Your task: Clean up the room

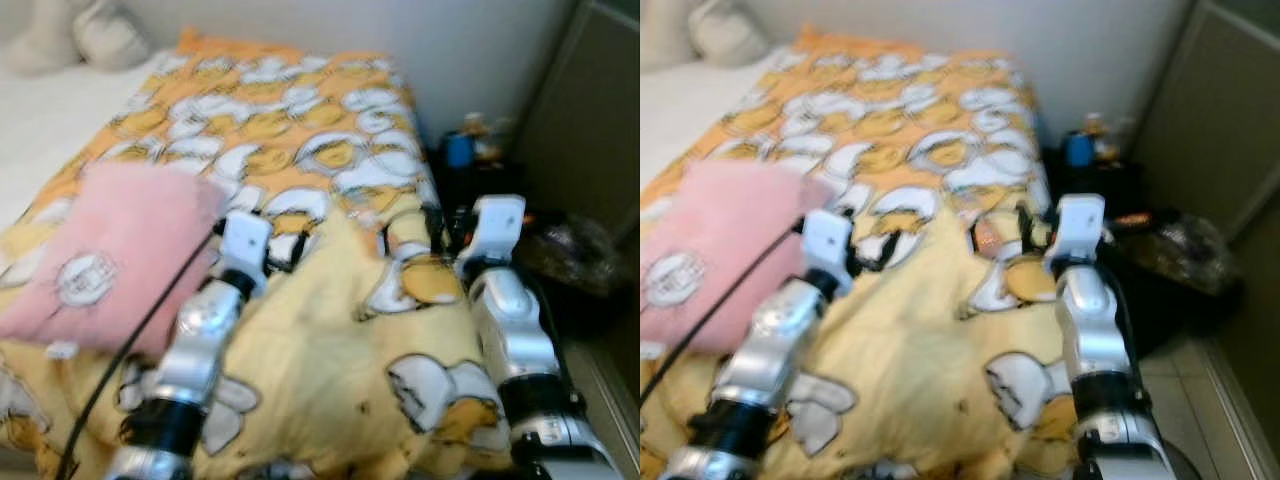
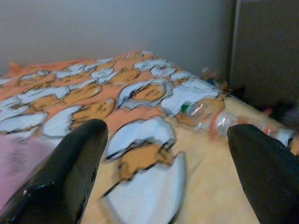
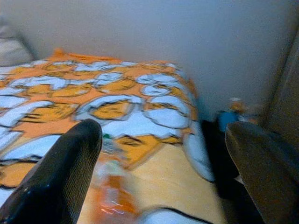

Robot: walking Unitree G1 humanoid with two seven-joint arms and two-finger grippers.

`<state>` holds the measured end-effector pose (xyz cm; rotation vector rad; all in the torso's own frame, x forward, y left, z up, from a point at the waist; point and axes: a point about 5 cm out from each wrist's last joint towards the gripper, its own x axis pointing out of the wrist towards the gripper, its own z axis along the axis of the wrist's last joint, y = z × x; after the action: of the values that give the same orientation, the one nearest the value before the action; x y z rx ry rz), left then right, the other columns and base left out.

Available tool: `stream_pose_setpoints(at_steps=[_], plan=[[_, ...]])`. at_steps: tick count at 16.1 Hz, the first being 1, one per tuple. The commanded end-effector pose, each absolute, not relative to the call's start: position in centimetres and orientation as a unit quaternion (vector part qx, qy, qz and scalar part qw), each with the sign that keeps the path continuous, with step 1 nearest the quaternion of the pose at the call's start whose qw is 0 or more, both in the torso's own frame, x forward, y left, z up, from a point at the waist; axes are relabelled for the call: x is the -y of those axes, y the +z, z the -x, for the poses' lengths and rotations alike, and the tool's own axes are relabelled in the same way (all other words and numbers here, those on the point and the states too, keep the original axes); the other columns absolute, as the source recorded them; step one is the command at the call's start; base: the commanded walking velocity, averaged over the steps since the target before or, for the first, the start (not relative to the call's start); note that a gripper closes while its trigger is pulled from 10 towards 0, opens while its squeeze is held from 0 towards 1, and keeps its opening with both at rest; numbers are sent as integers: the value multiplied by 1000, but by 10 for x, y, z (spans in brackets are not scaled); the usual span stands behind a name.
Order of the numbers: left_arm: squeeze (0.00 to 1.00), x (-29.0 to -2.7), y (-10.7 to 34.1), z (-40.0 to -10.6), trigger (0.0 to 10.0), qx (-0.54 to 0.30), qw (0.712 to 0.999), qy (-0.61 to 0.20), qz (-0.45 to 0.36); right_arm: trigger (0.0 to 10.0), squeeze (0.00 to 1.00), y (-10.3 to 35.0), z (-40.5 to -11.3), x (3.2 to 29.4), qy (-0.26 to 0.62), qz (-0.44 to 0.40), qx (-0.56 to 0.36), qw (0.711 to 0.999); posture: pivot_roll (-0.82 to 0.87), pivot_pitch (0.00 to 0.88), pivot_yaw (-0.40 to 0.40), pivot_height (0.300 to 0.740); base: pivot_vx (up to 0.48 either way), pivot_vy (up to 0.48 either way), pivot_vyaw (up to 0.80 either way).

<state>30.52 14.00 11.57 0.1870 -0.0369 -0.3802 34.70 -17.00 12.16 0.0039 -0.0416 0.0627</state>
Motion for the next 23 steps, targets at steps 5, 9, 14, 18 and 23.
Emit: stream_pose_setpoints(at_steps=[5,9,14,18,23], plan=[[0,-107,128,-236,10000,24,914,-383,-132,10000,0,134,-376,181,-17,21,1,1000,290,118,64,740,0,0,0],[0,-103,142,-209,10000,10,908,-408,-98,10000,0,149,-389,192,-50,37,0,998,330,188,78,740,0,0,0],[0,-118,153,-176,10000,-28,919,-381,-99,10000,0,157,-397,194,-72,38,-26,996,421,302,85,740,0,0,0],[0,-109,175,-144,10000,-30,875,-472,-101,10000,0,152,-398,193,-70,13,-60,996,499,358,115,740,0,0,0],[0,-109,195,-134,10000,-22,866,-488,-109,10000,0,138,-394,196,-76,-17,-103,992,548,375,133,740,0,0,0]])
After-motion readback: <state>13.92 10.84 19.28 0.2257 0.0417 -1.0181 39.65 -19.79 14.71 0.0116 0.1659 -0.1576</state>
